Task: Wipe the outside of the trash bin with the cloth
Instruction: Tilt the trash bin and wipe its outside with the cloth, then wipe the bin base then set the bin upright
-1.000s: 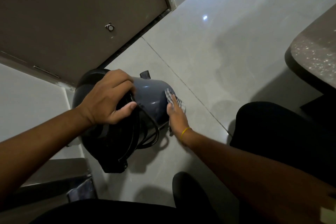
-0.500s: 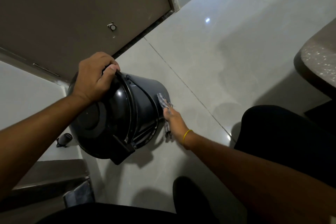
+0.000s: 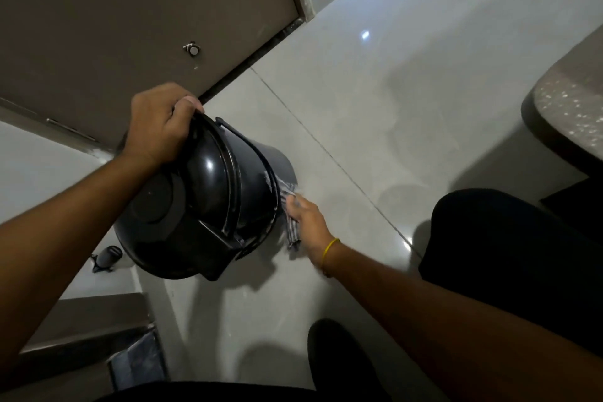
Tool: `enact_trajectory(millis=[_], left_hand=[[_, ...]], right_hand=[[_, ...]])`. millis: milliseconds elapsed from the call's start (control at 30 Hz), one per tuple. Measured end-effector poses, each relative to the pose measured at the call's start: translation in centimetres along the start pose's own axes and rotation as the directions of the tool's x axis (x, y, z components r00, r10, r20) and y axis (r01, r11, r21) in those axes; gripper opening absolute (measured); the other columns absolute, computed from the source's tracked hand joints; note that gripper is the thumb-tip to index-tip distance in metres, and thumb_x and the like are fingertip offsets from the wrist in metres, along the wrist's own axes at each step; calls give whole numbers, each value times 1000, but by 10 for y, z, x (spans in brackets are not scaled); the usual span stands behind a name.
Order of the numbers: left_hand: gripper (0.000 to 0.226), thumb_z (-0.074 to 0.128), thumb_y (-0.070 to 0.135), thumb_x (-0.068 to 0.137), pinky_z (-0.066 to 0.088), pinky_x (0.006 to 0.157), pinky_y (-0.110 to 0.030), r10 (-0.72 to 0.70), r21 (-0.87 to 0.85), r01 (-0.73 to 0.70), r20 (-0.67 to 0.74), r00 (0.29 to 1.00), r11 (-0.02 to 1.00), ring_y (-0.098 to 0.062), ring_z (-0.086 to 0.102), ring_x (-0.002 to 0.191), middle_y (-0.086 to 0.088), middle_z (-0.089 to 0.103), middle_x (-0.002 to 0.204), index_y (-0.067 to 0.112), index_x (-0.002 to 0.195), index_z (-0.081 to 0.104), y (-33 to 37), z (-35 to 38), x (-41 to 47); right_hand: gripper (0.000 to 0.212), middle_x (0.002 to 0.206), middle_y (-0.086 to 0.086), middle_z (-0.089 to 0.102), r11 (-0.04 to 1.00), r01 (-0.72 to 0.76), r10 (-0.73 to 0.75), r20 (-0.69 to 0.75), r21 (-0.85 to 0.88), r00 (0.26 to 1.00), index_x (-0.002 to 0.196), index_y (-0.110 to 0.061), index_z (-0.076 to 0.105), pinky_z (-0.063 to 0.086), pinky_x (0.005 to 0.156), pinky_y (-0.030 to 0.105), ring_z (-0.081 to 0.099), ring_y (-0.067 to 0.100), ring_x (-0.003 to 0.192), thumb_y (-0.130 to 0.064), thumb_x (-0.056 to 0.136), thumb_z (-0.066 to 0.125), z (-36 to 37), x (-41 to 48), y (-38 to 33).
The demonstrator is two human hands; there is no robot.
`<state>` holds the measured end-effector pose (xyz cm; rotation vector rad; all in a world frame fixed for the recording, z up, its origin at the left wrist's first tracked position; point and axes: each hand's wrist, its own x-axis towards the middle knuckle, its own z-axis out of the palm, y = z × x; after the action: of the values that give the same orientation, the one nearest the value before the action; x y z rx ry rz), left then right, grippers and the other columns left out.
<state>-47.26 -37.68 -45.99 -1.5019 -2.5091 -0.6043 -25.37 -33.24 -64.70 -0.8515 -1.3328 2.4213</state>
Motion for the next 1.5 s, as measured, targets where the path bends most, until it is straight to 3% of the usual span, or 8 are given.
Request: enact_trajectory(millis=[300,400,633,1000,1100,1233,1333,1500], left_hand=[[41,44,29,91,52,77,-46,235,-46,-230,167,958,972,-29,66,82,-13,73,86,3,83,74,54,17,0],[37,47,31,89,50,74,-45,363,-22,-370,256,896,929,-28,63,85,-12,69,90,5,85,72,73,23,-8],[29,54,31,89,49,76,-44,509,-33,-532,349,787,846,-32,60,87,-13,64,94,6,89,69,72,11,-14],[17,66,18,83,46,73,-39,777,-293,-755,469,420,586,-28,51,76,-12,56,78,6,73,59,133,65,-2],[11,65,13,86,51,77,-42,742,-309,-685,409,531,660,-25,55,81,-11,61,81,5,80,64,132,62,2],[74,80,29,88,35,125,-29,285,-322,-257,43,957,911,-22,45,144,-16,51,151,1,148,47,143,13,42],[109,90,44,77,27,129,-31,-85,-404,139,147,985,904,-21,33,155,-11,30,168,18,161,26,171,-71,115],[18,88,33,80,58,63,-26,-123,-418,237,281,952,877,-5,66,68,8,71,76,26,88,74,204,-122,188]], right_hand=[[45,127,10,73,989,-113,106,80,93,991,134,0,64,42,121,43,73,16,112,-23,97,53,-11,104,-71],[31,84,6,78,989,-149,145,259,-5,955,99,-8,69,62,82,31,76,11,70,-10,105,38,-2,90,-139],[32,118,22,69,966,-81,192,474,-244,859,128,-2,62,53,102,49,67,35,105,-16,108,41,-47,84,-223],[28,88,10,64,303,437,60,475,-847,878,99,7,67,47,82,36,56,17,82,-16,107,53,-53,75,-330],[26,102,12,77,308,413,79,455,-857,887,109,-4,73,53,84,30,66,14,86,-17,108,52,-53,73,-357],[23,107,21,76,291,404,104,449,-867,888,111,-4,73,53,84,29,64,14,88,-14,108,52,-41,53,-395],[24,101,11,78,379,316,10,345,-870,939,111,-7,74,55,79,21,67,14,87,-16,108,53,-22,10,-469],[17,102,16,78,282,313,-136,285,-907,949,106,-12,76,55,87,41,67,23,90,-14,103,59,-29,-22,-525]])
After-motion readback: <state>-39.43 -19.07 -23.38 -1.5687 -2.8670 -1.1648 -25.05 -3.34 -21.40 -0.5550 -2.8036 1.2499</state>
